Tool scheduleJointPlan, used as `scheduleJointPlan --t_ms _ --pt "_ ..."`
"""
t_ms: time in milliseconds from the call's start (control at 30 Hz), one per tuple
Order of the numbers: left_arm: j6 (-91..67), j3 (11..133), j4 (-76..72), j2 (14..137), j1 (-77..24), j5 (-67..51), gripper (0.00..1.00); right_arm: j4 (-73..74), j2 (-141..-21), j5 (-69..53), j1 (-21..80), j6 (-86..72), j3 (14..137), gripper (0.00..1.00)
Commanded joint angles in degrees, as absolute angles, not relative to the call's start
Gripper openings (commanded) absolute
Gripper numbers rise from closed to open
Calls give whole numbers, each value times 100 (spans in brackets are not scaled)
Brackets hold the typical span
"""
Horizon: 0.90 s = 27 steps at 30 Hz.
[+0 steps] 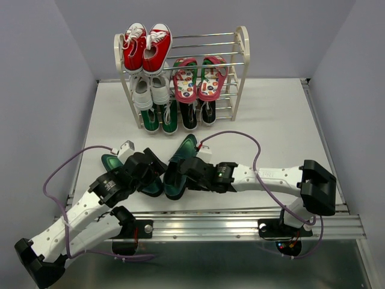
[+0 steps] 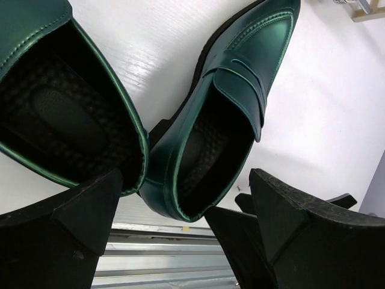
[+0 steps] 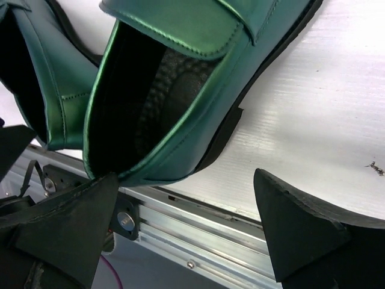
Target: Place and organize the shoes onto the shoe shelf
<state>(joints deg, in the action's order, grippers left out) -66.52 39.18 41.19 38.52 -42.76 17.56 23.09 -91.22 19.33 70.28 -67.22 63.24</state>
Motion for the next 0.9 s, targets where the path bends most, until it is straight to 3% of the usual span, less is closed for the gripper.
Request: scheduleJointPlan --t_ms 0,567,633,667,733,767,867 --pt "-6768 3832 4105 3735 -4307 1846 99 2109 -8921 2382 7031 -6996 6381 100" --pt "-6530 3876 4034 3700 -4307 1881 99 2241 -9861 2276 7031 -7014 6759 98" --pt "-6461 3858 3990 3683 -4307 1863 99 2241 -9897 2241 7031 -6935 6794 91" --pt "-6451 3867 3990 3665 -4307 1872 99 2241 -9888 2233 7031 -6882 6785 78" --pt "-6451 3867 3990 3665 -4307 1890 99 2233 -9809 2241 7031 -6812 6759 63" --pt "-6442 3867 3982 3656 -4307 1898 99 2241 -9704 2276 7031 -6742 6741 46" --pt "-6407 3858 3920 3665 -4307 1907 99 2241 -9466 2338 7031 -6619 6636 22"
